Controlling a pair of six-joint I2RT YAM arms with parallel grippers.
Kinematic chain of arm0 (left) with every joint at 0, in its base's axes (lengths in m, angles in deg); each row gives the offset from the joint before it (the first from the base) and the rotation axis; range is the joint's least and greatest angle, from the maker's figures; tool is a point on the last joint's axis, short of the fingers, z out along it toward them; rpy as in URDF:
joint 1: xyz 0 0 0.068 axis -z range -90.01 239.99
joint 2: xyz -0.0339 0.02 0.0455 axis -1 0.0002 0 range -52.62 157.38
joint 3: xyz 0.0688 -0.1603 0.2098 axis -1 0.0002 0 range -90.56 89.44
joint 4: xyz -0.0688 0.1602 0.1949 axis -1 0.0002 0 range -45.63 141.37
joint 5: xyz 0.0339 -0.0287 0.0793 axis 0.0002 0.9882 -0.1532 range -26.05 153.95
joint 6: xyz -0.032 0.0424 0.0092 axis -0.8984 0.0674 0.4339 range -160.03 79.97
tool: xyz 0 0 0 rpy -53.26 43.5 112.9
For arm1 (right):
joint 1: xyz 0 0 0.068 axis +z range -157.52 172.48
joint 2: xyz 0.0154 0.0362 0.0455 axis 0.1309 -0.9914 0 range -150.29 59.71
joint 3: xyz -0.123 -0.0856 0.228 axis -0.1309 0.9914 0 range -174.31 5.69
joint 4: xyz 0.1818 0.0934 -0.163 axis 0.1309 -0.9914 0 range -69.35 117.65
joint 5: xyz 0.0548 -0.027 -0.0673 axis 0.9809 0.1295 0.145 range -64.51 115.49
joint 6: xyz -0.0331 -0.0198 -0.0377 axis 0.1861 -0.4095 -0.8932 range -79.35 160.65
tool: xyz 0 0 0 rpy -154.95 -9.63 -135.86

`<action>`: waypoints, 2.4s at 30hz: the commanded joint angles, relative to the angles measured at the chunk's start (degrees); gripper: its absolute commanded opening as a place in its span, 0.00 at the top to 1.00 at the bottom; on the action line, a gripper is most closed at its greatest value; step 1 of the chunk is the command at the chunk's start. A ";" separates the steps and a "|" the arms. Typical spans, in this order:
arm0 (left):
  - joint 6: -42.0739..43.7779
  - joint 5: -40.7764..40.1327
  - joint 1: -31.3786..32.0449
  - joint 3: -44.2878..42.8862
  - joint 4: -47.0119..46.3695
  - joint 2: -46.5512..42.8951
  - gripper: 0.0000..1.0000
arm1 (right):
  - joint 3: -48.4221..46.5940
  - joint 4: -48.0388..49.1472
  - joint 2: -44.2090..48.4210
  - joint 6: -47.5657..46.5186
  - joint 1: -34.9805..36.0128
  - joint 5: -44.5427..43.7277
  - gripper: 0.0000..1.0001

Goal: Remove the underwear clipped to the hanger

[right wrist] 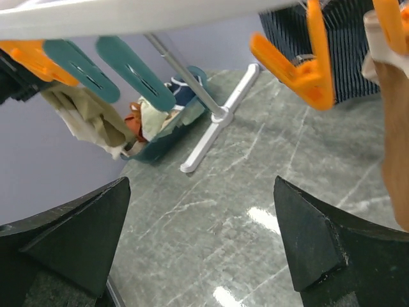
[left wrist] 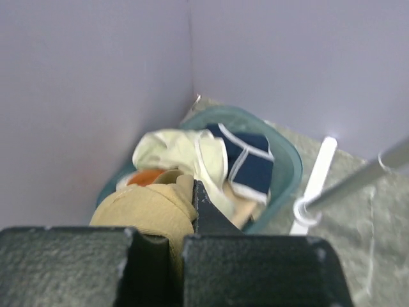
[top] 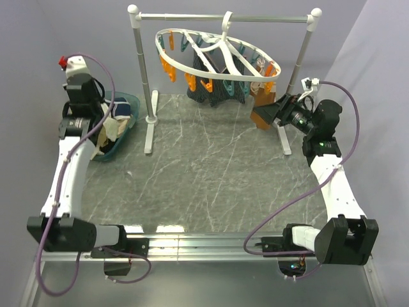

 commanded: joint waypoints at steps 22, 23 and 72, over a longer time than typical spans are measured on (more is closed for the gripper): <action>-8.53 5.54 -11.39 9.26 -17.65 12.88 0.01 | 8.40 -14.08 14.18 -10.56 1.22 -35.55 0.00; -9.06 6.34 -11.38 9.98 -17.30 11.99 0.01 | 8.14 -14.26 12.96 -11.95 1.22 -37.05 0.00; -5.55 54.43 27.53 21.67 -14.66 -8.41 0.00 | -2.06 -5.55 -10.18 -8.54 9.22 -4.82 1.00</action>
